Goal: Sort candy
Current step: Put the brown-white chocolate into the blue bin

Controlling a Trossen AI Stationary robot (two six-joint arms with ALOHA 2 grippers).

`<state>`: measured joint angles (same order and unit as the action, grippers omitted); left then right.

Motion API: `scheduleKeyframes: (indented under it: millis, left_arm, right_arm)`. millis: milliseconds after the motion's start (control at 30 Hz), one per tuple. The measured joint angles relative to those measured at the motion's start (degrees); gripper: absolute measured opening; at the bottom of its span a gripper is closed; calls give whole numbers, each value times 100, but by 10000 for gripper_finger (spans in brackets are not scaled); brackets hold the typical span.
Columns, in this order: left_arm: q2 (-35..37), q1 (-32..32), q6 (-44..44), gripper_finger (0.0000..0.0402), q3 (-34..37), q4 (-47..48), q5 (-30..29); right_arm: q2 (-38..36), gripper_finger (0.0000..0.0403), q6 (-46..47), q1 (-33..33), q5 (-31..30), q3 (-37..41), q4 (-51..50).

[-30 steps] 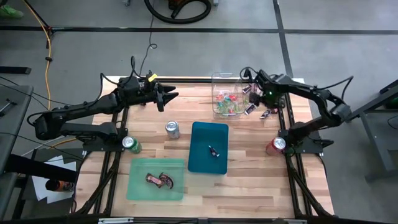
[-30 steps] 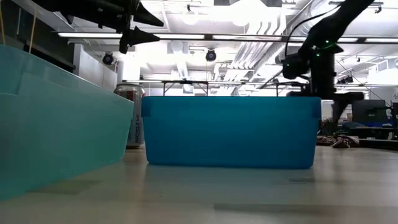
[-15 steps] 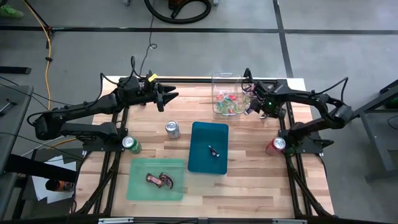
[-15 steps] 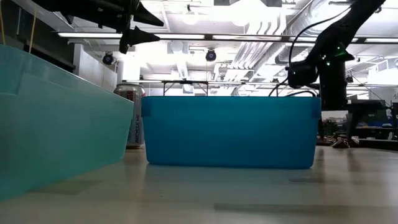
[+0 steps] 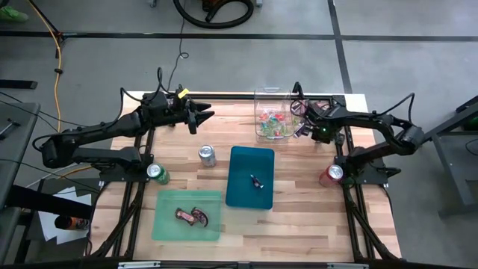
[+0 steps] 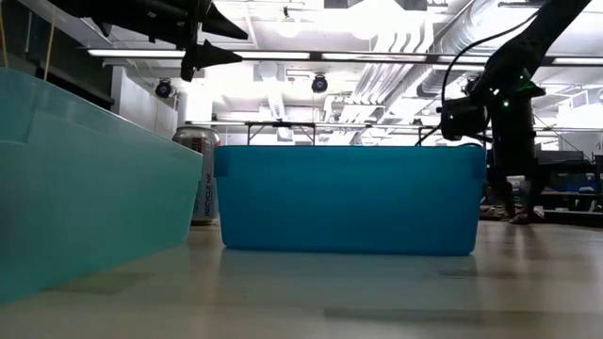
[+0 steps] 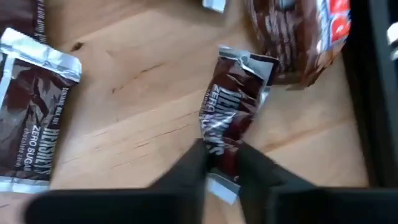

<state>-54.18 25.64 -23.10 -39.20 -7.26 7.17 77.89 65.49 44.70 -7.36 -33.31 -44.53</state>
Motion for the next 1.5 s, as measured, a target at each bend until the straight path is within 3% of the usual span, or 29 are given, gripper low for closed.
scheduleKeyframes:
  millis: [67, 267, 367, 633, 767, 933, 1033, 1233, 1500]
  left_arm:
    - [109, 3, -31, 207, 0, -51, 69]
    - [516, 3, 316, 207, -66, -40, 57]
    - [719, 8, 374, 207, -70, -34, -71]
    - [923, 8, 375, 207, -70, 88, -175]
    - [919, 9, 330, 207, -70, 457, 184]
    - [919, 8, 325, 207, -70, 859, 460]
    - [919, 8, 317, 207, -70, 878, 452]
    - [919, 8, 209, 207, -70, 737, 406]
    - [921, 12, -426, 207, -70, 697, -112]
  right_arm:
    - [-99, 16, -148, -137, -393, -122, -225]
    - [-793, 14, -642, -423, -1122, -1058, -659]
    - [-1208, 7, -1272, -547, -1362, -1711, -344]
    - [-1537, 4, -2771, -1254, -1102, -3090, 595]
    - [-1433, 5, -2933, -2013, -1061, -3234, 1135]
    - [-869, 3, -2474, -3147, -1034, -3151, 1261]
    - [-346, 6, -2434, -3714, -619, -3149, 1288]
    - [709, 15, -2554, -4496, 781, -3149, 1626]
    - [1674, 30, -3192, -4825, 1415, -3144, 1787]
